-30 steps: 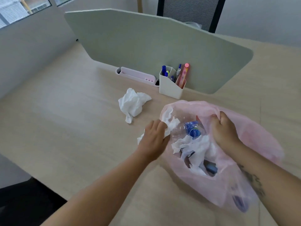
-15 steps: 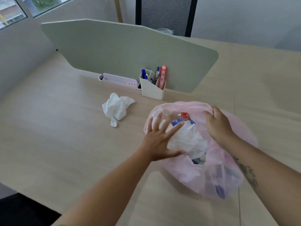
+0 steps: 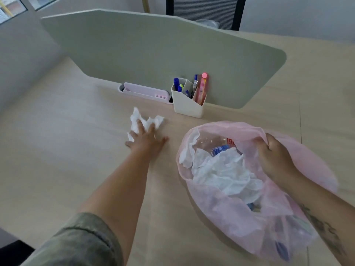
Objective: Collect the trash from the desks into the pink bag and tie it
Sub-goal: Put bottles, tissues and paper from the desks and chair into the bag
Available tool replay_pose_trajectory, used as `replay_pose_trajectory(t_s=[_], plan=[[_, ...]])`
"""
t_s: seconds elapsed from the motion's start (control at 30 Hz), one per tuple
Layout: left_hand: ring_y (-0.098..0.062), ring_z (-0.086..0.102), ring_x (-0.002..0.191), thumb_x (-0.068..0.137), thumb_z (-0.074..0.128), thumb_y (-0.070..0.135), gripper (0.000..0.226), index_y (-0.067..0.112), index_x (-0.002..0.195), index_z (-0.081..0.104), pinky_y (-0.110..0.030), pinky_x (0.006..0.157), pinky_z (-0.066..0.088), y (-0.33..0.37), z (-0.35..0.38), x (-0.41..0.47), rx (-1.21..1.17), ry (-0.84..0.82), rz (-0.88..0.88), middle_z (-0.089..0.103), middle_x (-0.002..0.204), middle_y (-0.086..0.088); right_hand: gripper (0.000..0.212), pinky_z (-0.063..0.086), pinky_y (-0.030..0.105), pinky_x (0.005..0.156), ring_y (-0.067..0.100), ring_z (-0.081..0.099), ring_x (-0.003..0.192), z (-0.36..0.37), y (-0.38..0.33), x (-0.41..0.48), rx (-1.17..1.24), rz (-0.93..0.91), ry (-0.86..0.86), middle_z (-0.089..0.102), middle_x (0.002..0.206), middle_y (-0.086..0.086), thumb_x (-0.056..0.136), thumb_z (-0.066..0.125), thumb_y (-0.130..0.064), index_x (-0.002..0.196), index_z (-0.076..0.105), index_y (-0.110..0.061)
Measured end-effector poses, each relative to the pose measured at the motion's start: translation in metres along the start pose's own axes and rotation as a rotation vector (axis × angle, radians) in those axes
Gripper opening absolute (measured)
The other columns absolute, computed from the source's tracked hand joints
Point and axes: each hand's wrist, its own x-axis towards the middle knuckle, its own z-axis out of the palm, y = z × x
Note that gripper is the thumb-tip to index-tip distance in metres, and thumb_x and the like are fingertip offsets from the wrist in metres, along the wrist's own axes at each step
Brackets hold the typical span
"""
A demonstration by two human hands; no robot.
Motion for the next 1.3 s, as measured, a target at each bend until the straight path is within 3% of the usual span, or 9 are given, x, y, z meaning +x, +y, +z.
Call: replay_pose_trajectory(t_s=[0.13,0.47,0.6,0.73,0.83,0.9,1.03,1.17,1.3], plan=[[-0.037,0.038,0.115,0.100,0.036,0.040,0.033,0.021,0.126,0.042,-0.047,0.094,0.031,0.009,0.022,-0.018,-0.027,0.196,0.114,0.037,0.135,-0.014,0.033,0.038,0.027,0.058,0.023,0.057,0.079,-0.003,0.014,0.007,-0.047,0.027,0.021,0.062,0.102,0.006,0.101,0.033,-0.026,0.124,0.055,-0.019],[-0.028,0.045,0.093,0.092,0.045,0.001,0.021,0.019,0.103,0.039,-0.039,0.082,0.043,0.073,-0.015,-0.123,-0.773,0.361,0.677,0.038,0.104,-0.003,0.021,0.037,0.031,0.060,0.029,0.057,0.082,-0.019,0.007,-0.006,-0.071,0.001,0.021,0.062,0.093,0.007,0.097,0.036,-0.022,0.100,0.056,-0.016],[-0.037,0.046,0.108,0.095,0.043,0.023,0.016,0.023,0.112,0.042,-0.046,0.093,0.041,0.100,0.009,-0.185,-0.371,0.177,1.030,0.049,0.123,-0.015,0.023,0.039,0.033,0.065,0.031,0.056,0.084,-0.035,-0.004,-0.017,-0.073,-0.010,0.044,0.061,0.091,0.009,0.098,0.039,-0.027,0.097,0.054,-0.011],[-0.037,0.019,0.141,0.096,0.041,0.050,0.049,0.045,0.144,0.030,-0.052,0.112,0.013,0.117,0.023,-0.196,0.161,-0.105,1.099,0.019,0.158,-0.001,0.021,0.036,0.032,0.066,0.028,0.053,0.082,-0.043,-0.012,-0.031,-0.095,-0.042,0.034,0.059,0.090,0.007,0.097,0.037,-0.023,0.097,0.054,-0.010],[-0.038,0.005,0.147,0.084,0.025,0.069,0.073,0.048,0.150,0.002,-0.057,0.116,0.007,0.115,0.023,-0.194,0.201,-0.004,1.156,0.000,0.164,-0.003,0.022,0.034,0.031,0.058,0.022,0.049,0.072,-0.047,-0.011,-0.043,-0.112,-0.084,0.023,0.056,0.079,0.002,0.097,0.036,-0.020,0.091,0.052,-0.007],[-0.039,0.010,0.147,0.077,0.032,0.076,0.081,0.038,0.147,0.018,-0.062,0.115,0.011,0.103,0.021,-0.192,0.053,0.154,1.183,0.013,0.162,-0.008,0.023,0.034,0.030,0.058,0.022,0.050,0.072,-0.050,-0.006,-0.048,-0.134,-0.091,0.018,0.056,0.079,0.001,0.098,0.035,-0.023,0.091,0.053,-0.009],[-0.037,0.011,0.147,0.076,0.046,0.072,0.076,0.025,0.135,0.031,-0.054,0.115,0.009,0.070,0.019,-0.166,-0.337,0.376,0.833,0.022,0.158,-0.011,0.022,0.035,0.034,0.059,0.025,0.049,0.068,-0.054,0.007,-0.056,-0.115,-0.088,0.056,0.056,0.076,0.004,0.099,0.036,-0.025,0.083,0.050,-0.016],[-0.034,0.024,0.141,0.087,0.047,0.062,0.075,0.022,0.147,0.026,-0.050,0.113,0.022,0.051,0.021,-0.128,-0.654,0.089,0.042,0.033,0.153,-0.008,0.022,0.041,0.035,0.063,0.026,0.053,0.069,-0.061,0.011,-0.063,-0.078,-0.109,0.073,0.060,0.080,0.004,0.098,0.038,-0.027,0.093,0.055,-0.016],[-0.025,0.056,0.102,0.097,0.048,0.040,0.044,0.010,0.130,0.050,-0.034,0.084,0.047,0.048,0.022,-0.116,-0.867,-0.104,-0.004,0.062,0.106,-0.003,0.021,0.043,0.035,0.065,0.028,0.055,0.074,-0.066,0.014,-0.070,-0.071,-0.123,0.097,0.061,0.082,0.002,0.098,0.038,-0.024,0.094,0.057,-0.017]])
